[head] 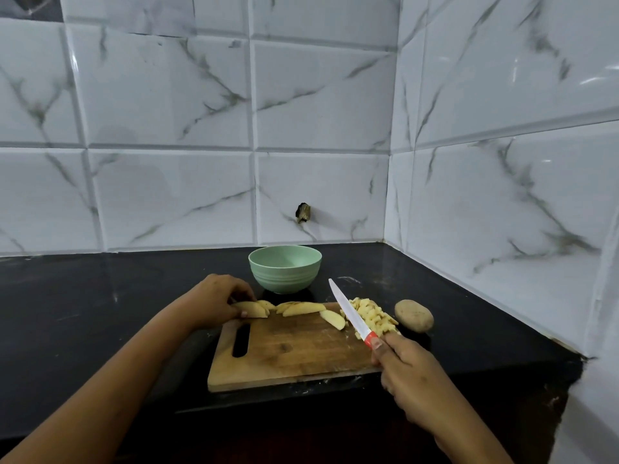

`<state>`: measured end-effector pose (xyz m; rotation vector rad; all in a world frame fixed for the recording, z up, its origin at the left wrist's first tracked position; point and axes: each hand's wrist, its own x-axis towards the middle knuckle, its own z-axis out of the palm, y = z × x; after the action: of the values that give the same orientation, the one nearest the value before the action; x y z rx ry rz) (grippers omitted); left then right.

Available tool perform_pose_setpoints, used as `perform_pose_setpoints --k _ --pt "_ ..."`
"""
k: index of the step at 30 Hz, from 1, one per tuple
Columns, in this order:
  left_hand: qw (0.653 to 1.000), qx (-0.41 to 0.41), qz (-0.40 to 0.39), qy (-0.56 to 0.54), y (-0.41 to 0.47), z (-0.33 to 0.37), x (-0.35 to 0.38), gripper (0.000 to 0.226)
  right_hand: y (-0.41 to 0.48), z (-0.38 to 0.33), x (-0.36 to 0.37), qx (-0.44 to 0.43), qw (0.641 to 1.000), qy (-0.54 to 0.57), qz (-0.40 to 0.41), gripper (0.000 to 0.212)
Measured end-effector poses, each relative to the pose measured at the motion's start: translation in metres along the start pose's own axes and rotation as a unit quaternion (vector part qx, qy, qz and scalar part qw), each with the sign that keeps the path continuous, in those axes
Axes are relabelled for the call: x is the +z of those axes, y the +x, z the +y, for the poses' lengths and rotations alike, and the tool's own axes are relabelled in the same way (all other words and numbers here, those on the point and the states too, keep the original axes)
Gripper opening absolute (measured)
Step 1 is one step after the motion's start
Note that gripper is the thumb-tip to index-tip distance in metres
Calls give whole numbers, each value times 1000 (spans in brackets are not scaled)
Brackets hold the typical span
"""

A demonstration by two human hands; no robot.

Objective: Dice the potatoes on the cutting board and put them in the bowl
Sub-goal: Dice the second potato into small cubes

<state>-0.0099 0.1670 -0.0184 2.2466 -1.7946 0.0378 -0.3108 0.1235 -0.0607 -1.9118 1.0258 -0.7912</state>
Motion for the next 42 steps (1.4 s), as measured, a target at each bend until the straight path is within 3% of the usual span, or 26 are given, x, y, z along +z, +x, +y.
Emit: perform_pose_setpoints --k 7,12,17,22,26,35,42 --pt "999 -10 -16 -40 -2 -5 5 38 3 -8 1 -16 999 -34 26 31" --pt "999 -22 -12 -40 -5 0 7 41 17 -16 9 -30 991 -130 32 23" --pt "998 -12 51 -37 -8 9 7 41 42 -44 22 -23 958 -275 82 24" --pt "992 34 99 -76 -21 24 7 34 63 -58 40 6 931 -357 70 25" --pt "984 66 139 -85 -29 26 12 29 65 -54 43 22 928 -363 80 26" --pt "980 77 150 -107 -34 30 24 27 68 -55 35 50 941 -329 55 32" --pt "988 63 122 -74 -41 38 30 27 52 -46 44 25 950 -299 81 20"
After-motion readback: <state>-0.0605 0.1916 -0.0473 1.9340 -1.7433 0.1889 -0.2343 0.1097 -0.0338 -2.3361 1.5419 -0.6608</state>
